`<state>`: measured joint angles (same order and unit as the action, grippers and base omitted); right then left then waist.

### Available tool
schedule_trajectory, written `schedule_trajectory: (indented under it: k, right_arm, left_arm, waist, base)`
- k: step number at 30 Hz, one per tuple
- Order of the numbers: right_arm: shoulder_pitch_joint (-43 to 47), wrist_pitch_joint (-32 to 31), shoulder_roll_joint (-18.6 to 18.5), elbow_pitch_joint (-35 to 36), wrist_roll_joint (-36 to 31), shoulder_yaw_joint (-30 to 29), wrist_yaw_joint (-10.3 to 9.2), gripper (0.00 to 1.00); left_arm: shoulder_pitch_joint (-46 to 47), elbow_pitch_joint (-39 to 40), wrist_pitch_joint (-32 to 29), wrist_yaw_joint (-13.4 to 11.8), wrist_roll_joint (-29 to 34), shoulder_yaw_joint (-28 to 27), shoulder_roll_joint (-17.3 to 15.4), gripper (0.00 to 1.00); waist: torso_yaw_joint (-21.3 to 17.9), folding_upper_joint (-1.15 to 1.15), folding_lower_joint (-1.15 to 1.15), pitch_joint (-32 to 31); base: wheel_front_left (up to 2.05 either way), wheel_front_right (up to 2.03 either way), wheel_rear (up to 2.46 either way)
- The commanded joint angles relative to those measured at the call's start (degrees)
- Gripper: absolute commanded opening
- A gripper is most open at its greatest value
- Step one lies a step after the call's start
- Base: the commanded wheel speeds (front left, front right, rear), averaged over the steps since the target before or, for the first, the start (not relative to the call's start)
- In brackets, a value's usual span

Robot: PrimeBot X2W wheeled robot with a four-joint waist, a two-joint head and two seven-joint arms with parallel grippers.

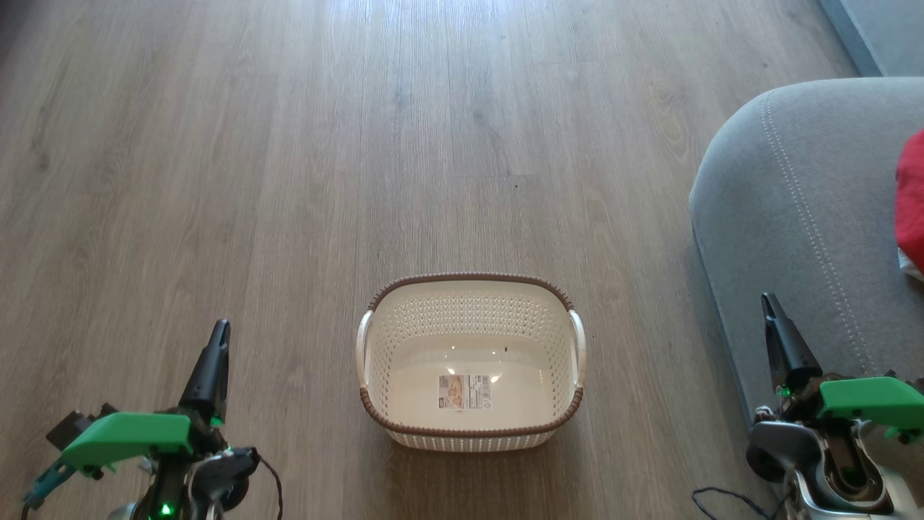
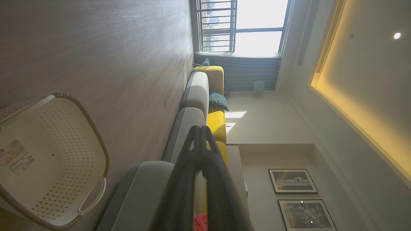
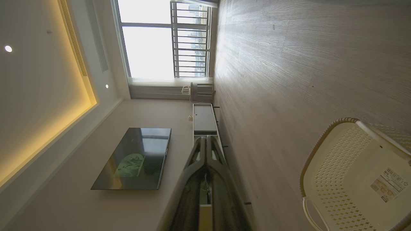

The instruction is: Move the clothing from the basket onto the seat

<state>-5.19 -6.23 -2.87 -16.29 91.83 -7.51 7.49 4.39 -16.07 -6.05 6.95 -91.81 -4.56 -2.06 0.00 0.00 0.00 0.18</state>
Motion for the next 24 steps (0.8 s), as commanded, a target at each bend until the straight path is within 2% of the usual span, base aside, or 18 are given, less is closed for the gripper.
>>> schedule_trajectory:
  k: [1, 24]
  right_arm:
    - [-1.0, -0.26, 0.0, 2.26, 0.33, 0.98, 0.0, 0.0]
    - [-1.0, -0.25, 0.0, 2.26, 0.34, 0.99, 0.0, 0.0]
  left_arm:
    - [1.81, 2.01, -0.44, 0.54, -0.36, -1.95, -0.82, 0.0]
    - [1.81, 2.02, -0.44, 0.54, -0.36, -1.95, -0.82, 0.0]
  waist:
    - [0.0, 0.0, 0.0, 0.0]
    - [0.0, 0.0, 0.0, 0.0]
  base:
    - [0.0, 0.0, 0.0]
    - [0.0, 0.0, 0.0]
